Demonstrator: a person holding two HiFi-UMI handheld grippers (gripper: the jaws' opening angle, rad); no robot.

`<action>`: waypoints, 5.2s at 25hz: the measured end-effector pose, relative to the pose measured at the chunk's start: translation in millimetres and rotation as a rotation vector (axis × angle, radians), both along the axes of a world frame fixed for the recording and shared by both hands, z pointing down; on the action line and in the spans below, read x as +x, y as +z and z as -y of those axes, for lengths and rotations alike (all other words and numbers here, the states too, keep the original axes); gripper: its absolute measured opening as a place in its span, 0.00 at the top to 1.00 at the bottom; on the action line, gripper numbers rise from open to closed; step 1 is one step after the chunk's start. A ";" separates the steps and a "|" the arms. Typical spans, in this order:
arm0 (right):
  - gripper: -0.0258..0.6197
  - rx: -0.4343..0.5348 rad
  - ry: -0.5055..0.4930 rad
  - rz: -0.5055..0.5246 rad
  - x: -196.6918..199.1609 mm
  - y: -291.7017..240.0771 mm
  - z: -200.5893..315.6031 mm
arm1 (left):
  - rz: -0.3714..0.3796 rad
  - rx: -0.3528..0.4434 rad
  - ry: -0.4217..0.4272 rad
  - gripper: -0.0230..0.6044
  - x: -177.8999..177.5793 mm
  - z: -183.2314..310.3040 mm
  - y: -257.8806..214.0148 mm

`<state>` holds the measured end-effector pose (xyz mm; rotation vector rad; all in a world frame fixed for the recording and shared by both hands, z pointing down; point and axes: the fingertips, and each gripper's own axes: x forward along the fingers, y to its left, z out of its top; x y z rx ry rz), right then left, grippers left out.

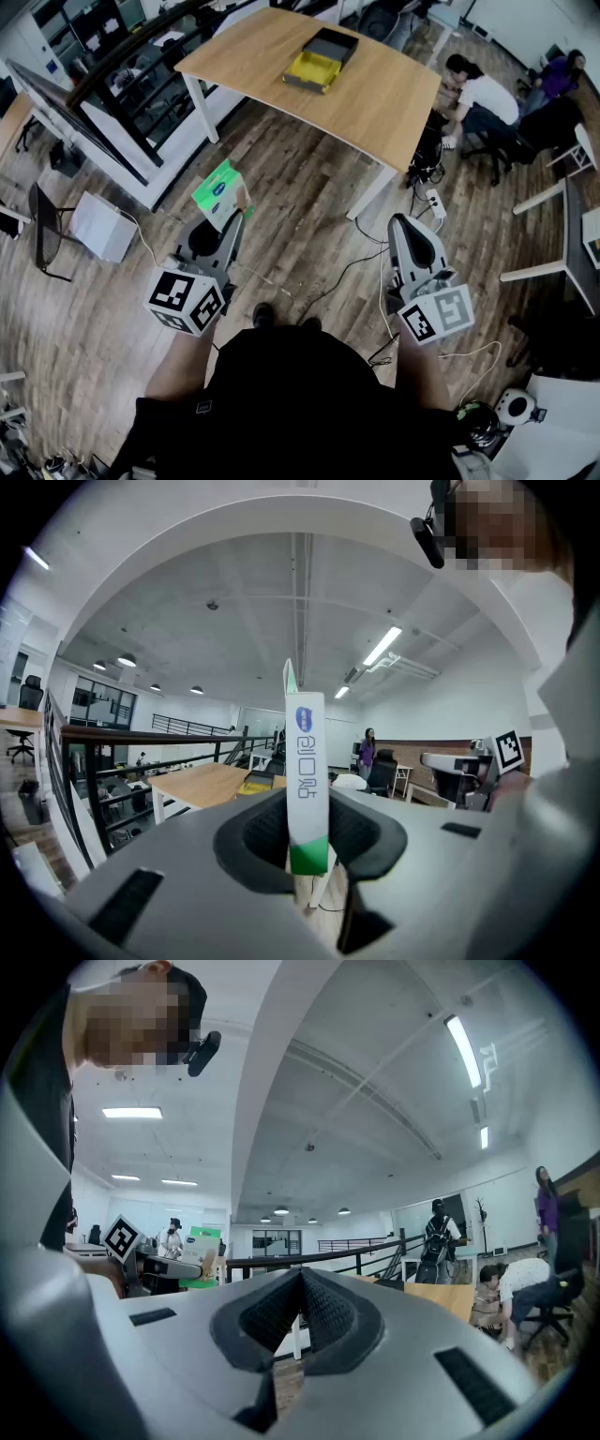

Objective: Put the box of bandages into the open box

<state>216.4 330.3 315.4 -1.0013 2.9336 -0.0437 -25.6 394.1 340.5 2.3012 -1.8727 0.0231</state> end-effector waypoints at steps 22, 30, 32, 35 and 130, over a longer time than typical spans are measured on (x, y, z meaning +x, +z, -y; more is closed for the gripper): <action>0.90 -0.003 -0.025 0.002 -108.8 -9.6 -31.9 | -0.016 0.006 0.015 0.82 -99.5 -32.1 10.2; 0.90 -0.071 -0.008 0.011 -124.3 5.1 -7.1 | -0.056 -0.013 0.031 0.82 -122.7 -8.1 26.6; 0.90 -0.088 -0.013 0.022 -129.7 11.4 9.0 | -0.058 -0.024 0.025 0.82 -129.2 5.0 32.2; 0.90 -0.103 -0.034 0.032 -141.4 21.1 40.8 | -0.062 -0.035 0.004 0.82 -139.4 31.1 37.9; 0.90 -0.488 0.110 0.046 -161.4 131.5 669.2 | 0.217 -0.889 0.458 0.75 -80.4 760.8 325.9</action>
